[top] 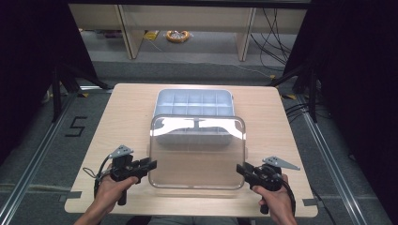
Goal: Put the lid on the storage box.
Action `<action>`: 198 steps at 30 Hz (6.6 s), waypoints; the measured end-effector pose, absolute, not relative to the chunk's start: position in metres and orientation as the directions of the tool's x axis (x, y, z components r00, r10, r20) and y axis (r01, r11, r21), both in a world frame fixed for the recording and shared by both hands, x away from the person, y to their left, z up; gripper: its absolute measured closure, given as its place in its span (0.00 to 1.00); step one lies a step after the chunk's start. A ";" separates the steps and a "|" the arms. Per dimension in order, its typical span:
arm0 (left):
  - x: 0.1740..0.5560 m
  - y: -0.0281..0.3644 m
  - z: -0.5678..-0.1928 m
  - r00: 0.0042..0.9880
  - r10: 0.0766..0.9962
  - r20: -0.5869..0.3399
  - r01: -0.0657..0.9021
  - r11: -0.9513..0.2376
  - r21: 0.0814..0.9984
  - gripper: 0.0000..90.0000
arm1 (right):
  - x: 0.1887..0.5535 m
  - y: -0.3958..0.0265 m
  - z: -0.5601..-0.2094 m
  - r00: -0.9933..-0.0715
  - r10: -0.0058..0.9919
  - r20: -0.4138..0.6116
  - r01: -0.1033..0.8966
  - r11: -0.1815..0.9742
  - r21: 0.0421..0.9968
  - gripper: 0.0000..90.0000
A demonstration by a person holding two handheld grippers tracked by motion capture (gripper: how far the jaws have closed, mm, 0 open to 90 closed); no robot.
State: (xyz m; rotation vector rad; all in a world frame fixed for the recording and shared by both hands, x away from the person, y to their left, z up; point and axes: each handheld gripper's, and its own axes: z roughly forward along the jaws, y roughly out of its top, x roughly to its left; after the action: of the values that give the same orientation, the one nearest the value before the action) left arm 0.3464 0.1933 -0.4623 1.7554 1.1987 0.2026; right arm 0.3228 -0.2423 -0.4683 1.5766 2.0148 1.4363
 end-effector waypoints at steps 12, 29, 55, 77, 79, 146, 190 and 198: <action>0.404 0.190 -0.423 0.451 0.828 -0.333 0.620 -0.022 0.784 0.71 | 0.381 -0.234 -0.429 -0.411 0.855 0.317 0.556 -0.041 0.830 0.70; 0.456 0.188 -0.402 0.378 0.855 -0.354 0.646 0.030 0.763 0.70 | 0.432 -0.218 -0.404 -0.337 0.873 0.352 0.574 -0.106 0.812 0.69; 0.497 0.186 -0.385 0.283 0.878 -0.387 0.661 0.114 0.742 0.68 | 0.478 -0.208 -0.395 -0.281 0.898 0.338 0.573 -0.126 0.810 0.66; 0.519 0.184 -0.411 0.229 0.897 -0.378 0.720 0.106 0.686 0.65 | 0.495 -0.198 -0.418 -0.206 0.904 0.374 0.639 -0.166 0.751 0.64; 0.520 0.184 -0.414 0.220 0.895 -0.387 0.726 0.115 0.678 0.65 | 0.495 -0.198 -0.421 -0.204 0.904 0.375 0.644 -0.165 0.747 0.64; 0.476 0.192 -0.414 0.339 0.882 -0.327 0.683 0.008 0.730 0.31 | 0.477 -0.210 -0.418 -0.307 0.899 0.313 0.597 -0.075 0.799 0.43; 0.353 0.182 -0.476 0.544 0.779 -0.312 0.614 -0.116 0.781 0.17 | 0.405 -0.199 -0.430 -0.446 0.827 0.342 0.569 -0.033 0.822 0.21; 0.340 0.174 -0.487 0.581 0.761 -0.288 0.615 -0.179 0.767 0.17 | 0.395 -0.195 -0.434 -0.474 0.820 0.320 0.568 0.008 0.823 0.21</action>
State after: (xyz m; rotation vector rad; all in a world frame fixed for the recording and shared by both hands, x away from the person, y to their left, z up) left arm 0.3399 0.1740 -0.4872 1.8839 1.1116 0.1973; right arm 0.3946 -0.1954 -0.4342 1.4469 2.0337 1.4536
